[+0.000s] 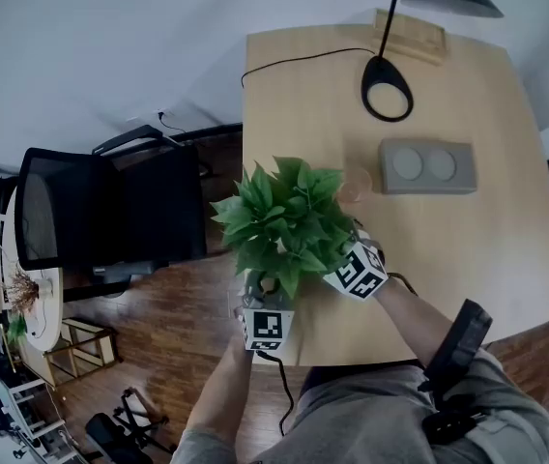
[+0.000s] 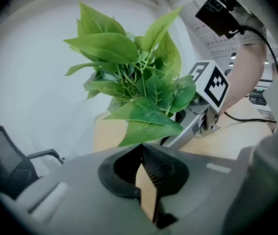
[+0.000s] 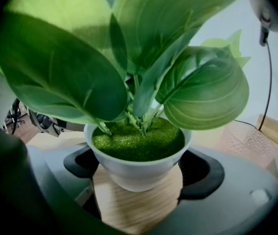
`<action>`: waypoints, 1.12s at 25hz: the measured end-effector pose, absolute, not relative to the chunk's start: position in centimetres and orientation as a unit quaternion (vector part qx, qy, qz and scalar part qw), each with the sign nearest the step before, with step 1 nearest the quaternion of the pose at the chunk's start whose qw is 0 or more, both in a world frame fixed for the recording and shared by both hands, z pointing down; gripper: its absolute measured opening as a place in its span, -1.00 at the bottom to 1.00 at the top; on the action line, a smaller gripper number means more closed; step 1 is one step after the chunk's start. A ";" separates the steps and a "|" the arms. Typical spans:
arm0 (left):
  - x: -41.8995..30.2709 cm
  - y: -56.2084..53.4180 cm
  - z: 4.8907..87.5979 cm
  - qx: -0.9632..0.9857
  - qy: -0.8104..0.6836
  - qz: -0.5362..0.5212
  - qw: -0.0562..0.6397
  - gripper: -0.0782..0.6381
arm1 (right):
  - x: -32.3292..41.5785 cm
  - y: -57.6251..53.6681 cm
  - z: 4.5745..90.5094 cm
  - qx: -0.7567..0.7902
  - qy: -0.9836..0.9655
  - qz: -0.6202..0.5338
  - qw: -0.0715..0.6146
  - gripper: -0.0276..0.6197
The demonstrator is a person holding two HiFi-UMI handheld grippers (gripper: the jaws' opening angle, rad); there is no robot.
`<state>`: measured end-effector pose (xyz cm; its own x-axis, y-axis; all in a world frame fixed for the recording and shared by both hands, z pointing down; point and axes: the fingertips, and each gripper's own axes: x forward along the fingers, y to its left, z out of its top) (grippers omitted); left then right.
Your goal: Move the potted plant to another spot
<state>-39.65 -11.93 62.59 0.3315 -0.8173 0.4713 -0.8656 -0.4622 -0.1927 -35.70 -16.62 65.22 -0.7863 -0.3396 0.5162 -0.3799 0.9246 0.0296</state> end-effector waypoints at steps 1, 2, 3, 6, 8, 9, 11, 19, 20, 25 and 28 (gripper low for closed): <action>-39.6 -11.7 62.6 0.815 -0.517 0.256 0.048 -0.78 | -35.5 -16.5 65.2 0.191 -0.944 0.041 0.265 0.65; -39.5 -11.5 62.4 0.817 -0.516 0.253 0.049 -0.78 | -35.3 -16.3 65.1 0.191 -0.944 0.044 0.264 0.65; -39.4 -11.4 62.3 0.817 -0.516 0.251 0.048 -0.78 | -35.2 -16.3 65.0 0.191 -0.945 0.046 0.262 0.65; -40.0 -11.4 62.1 0.817 -0.518 0.248 0.053 -0.78 | -35.4 -16.6 64.5 0.192 -0.944 0.047 0.262 0.66; -40.1 -11.2 61.9 0.819 -0.518 0.242 0.056 -0.78 | -35.4 -16.5 64.4 0.191 -0.943 0.048 0.268 0.67; -39.9 -11.0 61.8 0.819 -0.517 0.241 0.057 -0.78 | -35.1 -16.3 64.4 0.192 -0.942 0.048 0.271 0.68; -39.5 -10.5 61.8 0.820 -0.516 0.241 0.056 -0.78 | -34.5 -15.9 64.4 0.194 -0.941 0.047 0.274 0.68; -37.4 -8.7 60.9 0.826 -0.512 0.224 0.067 -0.78 | -31.6 -13.6 63.0 0.203 -0.935 0.048 0.285 0.68; -37.1 -8.4 60.6 0.826 -0.514 0.220 0.069 -0.78 | -31.1 -13.1 62.7 0.205 -0.935 0.049 0.286 0.68; -34.2 -5.7 59.4 0.821 -0.531 0.185 0.093 -0.78 | -27.4 -9.8 61.0 0.204 -0.936 0.055 0.280 0.67; -32.0 -4.6 57.9 0.818 -0.543 0.159 0.101 -0.78 | -25.5 -8.4 59.3 0.198 -0.939 0.055 0.276 0.66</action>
